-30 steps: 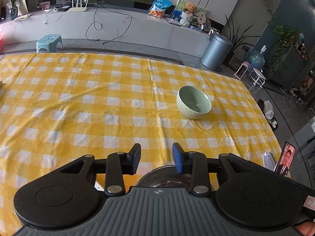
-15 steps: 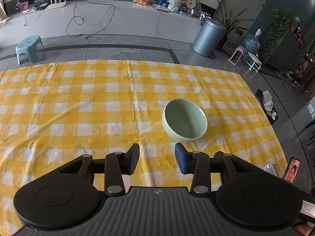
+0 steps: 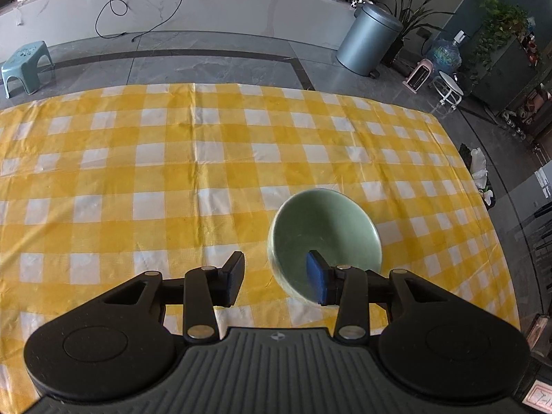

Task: Organize plates and bowls
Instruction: 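Reach both tools to the pale green bowl rim and close on it, then carry the green bowl with both tools over the blue bowl and lower it, then set the green bowl into the blue bowl and open both tools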

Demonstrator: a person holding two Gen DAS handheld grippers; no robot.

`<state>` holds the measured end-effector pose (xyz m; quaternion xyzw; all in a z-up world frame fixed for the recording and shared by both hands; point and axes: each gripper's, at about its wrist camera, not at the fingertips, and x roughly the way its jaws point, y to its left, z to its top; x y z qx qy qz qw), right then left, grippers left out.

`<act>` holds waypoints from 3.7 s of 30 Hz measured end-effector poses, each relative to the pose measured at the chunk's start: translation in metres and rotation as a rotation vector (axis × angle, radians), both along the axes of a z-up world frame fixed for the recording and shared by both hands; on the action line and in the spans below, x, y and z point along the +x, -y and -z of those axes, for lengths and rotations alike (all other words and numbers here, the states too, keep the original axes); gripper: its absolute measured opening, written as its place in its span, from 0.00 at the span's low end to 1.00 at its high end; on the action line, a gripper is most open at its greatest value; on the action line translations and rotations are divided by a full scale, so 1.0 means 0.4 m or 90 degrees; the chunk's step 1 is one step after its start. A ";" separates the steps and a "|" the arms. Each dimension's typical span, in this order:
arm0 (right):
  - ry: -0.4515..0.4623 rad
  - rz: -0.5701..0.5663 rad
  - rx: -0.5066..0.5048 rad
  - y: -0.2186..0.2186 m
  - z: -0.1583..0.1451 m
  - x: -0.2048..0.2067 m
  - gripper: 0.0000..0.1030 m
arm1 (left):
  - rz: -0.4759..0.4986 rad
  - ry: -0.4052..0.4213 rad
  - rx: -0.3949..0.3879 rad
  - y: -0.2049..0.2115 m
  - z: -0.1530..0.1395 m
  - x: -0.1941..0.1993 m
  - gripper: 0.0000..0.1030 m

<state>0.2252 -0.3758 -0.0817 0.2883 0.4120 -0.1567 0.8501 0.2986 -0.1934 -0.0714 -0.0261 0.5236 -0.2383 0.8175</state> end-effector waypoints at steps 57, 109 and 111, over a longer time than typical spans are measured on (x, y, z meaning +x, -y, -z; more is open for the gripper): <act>0.081 -0.083 0.025 -0.252 -0.251 -0.300 0.10 | -0.115 0.083 -0.066 -0.287 -0.250 -0.370 0.11; 0.002 -0.114 0.035 -0.325 -0.100 -0.492 0.08 | -0.137 0.039 -0.010 -0.335 -0.081 -0.582 0.12; 0.000 -0.119 0.030 -0.330 -0.095 -0.488 0.08 | -0.139 0.045 -0.001 -0.333 -0.082 -0.580 0.12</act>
